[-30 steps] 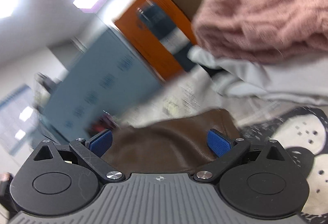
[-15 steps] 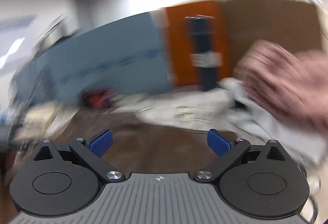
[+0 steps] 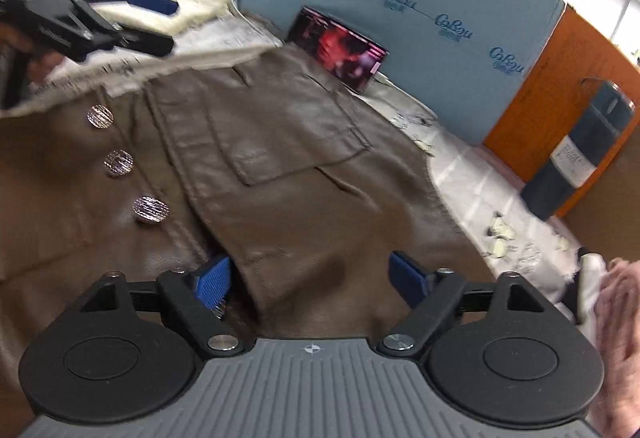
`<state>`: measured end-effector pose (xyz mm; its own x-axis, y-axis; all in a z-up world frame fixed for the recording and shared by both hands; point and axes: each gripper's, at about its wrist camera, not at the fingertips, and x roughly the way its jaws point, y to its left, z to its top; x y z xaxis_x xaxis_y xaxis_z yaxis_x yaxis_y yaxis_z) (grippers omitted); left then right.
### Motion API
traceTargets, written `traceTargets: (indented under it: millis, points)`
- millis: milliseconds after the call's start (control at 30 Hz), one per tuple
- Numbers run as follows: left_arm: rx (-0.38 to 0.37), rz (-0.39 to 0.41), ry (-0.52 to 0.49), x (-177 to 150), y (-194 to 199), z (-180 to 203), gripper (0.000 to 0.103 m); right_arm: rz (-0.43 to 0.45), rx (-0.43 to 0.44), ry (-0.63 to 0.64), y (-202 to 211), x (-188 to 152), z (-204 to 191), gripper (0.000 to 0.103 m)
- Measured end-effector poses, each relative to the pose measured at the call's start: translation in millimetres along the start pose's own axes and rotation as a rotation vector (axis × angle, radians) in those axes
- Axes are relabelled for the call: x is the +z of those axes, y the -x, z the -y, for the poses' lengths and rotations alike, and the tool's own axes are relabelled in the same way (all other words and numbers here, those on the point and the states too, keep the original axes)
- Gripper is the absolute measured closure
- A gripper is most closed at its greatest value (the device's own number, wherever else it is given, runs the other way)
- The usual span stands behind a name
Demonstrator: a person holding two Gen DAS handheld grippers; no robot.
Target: Fold clothes
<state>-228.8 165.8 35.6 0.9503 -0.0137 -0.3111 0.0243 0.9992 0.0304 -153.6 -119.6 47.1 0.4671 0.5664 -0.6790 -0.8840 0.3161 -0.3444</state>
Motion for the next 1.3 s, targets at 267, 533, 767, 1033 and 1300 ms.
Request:
traceTargets:
  millis: [267,533,767,1033,1300]
  points:
    - [-0.192,0.041,-0.172,-10,7,31,0.006,0.084,0.010,0.119,21,1,-1,0.093]
    - [0.001,-0.048,-0.320,-15,-10,54,0.006,0.150,-0.019,0.131,45,14,6,0.097]
    - [0.021,0.081,-0.157,3,18,21,0.006,0.074,0.072,0.232,49,3,-14,0.097]
    - [0.191,-0.038,-0.176,0,-8,22,0.006,0.088,0.186,0.147,60,-22,-13,0.078]
    - [0.158,-0.070,0.218,0,-1,-40,0.006,0.236,0.163,-0.115,45,-21,12,0.035]
